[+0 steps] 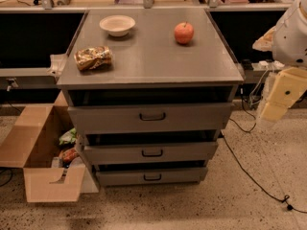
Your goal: Open middle drawer
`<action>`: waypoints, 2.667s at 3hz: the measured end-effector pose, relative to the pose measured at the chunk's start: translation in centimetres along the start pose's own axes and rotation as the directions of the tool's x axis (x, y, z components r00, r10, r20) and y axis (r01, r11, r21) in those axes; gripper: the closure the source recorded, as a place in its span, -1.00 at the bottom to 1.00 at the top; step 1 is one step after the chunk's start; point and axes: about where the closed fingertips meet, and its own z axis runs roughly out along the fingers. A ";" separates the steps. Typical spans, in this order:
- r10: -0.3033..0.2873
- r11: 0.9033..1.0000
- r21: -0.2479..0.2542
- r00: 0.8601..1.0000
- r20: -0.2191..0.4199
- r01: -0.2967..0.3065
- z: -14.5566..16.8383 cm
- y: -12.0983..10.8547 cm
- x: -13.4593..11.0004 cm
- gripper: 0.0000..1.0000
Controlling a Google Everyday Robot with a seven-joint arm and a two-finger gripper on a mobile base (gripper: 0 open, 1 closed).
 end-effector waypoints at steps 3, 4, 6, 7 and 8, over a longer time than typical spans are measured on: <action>-0.122 0.992 -0.008 0.992 0.013 0.122 5.6 1.0 0.7 -1.00; -0.196 0.979 -0.064 0.981 0.013 0.196 12.1 2.5 1.3 -1.00; -0.208 0.950 -0.240 0.978 -0.011 0.199 26.8 5.9 3.7 -1.00; -0.208 0.950 -0.240 0.978 -0.011 0.199 26.8 5.9 3.7 -1.00; -0.202 0.954 -0.226 0.979 0.008 0.198 27.3 5.7 3.9 -1.00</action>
Offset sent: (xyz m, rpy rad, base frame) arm 0.0041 -0.0031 -0.0451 0.0068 -0.0125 0.0942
